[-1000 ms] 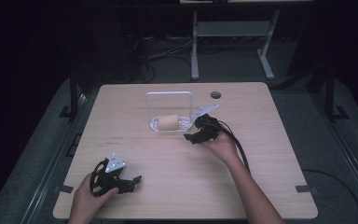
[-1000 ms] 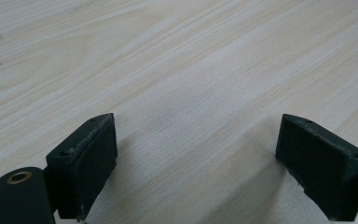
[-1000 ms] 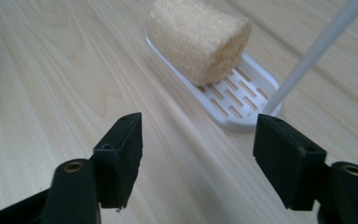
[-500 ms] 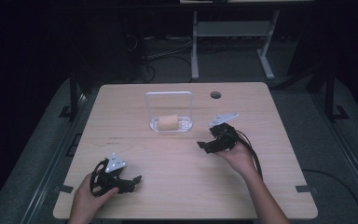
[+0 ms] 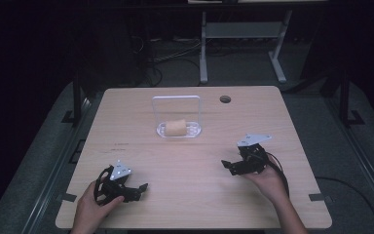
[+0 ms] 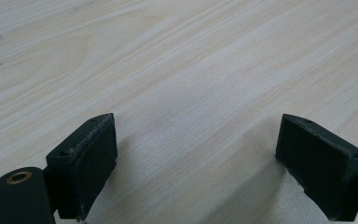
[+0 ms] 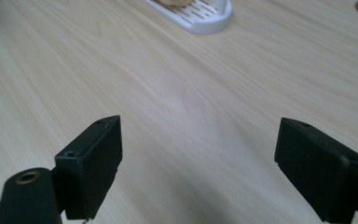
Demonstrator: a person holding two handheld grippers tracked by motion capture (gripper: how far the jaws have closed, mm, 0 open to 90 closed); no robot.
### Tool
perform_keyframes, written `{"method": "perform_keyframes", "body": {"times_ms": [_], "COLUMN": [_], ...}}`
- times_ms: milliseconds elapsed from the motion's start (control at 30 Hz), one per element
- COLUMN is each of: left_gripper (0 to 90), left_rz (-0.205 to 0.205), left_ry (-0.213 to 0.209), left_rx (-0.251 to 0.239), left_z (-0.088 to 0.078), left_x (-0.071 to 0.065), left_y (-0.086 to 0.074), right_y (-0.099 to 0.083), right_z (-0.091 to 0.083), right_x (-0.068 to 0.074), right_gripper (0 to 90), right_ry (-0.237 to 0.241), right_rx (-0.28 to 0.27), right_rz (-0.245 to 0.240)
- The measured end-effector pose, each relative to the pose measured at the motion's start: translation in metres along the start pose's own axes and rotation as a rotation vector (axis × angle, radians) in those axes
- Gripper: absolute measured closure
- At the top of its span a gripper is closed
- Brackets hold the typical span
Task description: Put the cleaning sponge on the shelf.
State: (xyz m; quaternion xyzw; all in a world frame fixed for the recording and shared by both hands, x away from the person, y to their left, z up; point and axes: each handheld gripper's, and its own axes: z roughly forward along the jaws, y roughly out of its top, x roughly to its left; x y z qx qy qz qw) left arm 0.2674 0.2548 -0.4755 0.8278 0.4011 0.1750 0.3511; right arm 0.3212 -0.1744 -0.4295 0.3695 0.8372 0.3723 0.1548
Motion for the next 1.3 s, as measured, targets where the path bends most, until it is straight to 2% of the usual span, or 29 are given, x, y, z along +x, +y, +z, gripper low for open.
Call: {"method": "perform_keyframes", "body": {"times_ms": [67, 167, 200, 333, 500, 800, 967, 1100, 1300], "left_gripper": [11.8, 11.8, 11.9, 11.9, 11.9, 11.9, 11.9, 11.9, 11.9], "left_rz": [0.000, 0.000, 0.000, 0.000, 0.001, 0.001, 0.000, 0.001, 0.001], "left_ry": [0.000, 0.000, 0.000, 0.000, 0.000, 0.000, 0.000, 0.000, 0.000], "left_rx": [0.000, 0.000, 0.000, -0.001, 0.000, 0.000, 0.000, 0.000, 0.000], "left_z": [0.000, 0.000, 0.000, 0.000, 0.000, 0.000, 0.000, 0.000, 0.000], "left_x": [0.000, 0.000, 0.000, 0.000, 0.000, 0.000, 0.000, 0.000, 0.000], "left_y": [0.000, 0.000, 0.000, 0.000, 0.000, 0.000, 0.000, 0.000, 0.000], "right_y": [-0.010, -0.018, -0.026, -0.037, -0.058, -0.092, -0.095, -0.095, -0.095], "right_z": [-0.005, -0.010, -0.014, -0.021, -0.029, -0.034, -0.028, -0.026, -0.026], "right_x": [0.000, 0.001, 0.002, 0.004, 0.004, 0.001, 0.002, 0.000, -0.001], "right_gripper": [13.6, 13.3, 11.4, 9.7, 9.0, 8.8, 8.2, 8.3, 8.4], "right_ry": [0.004, -0.002, -0.017, -0.044, -0.077, -0.139, -0.165, -0.120, -0.116], "right_rx": [0.002, -0.010, -0.027, -0.043, -0.052, -0.005, 0.019, 0.028, 0.031], "right_rz": [0.024, 0.029, 0.030, 0.035, 0.068, 0.114, 0.105, 0.125, 0.127]}}
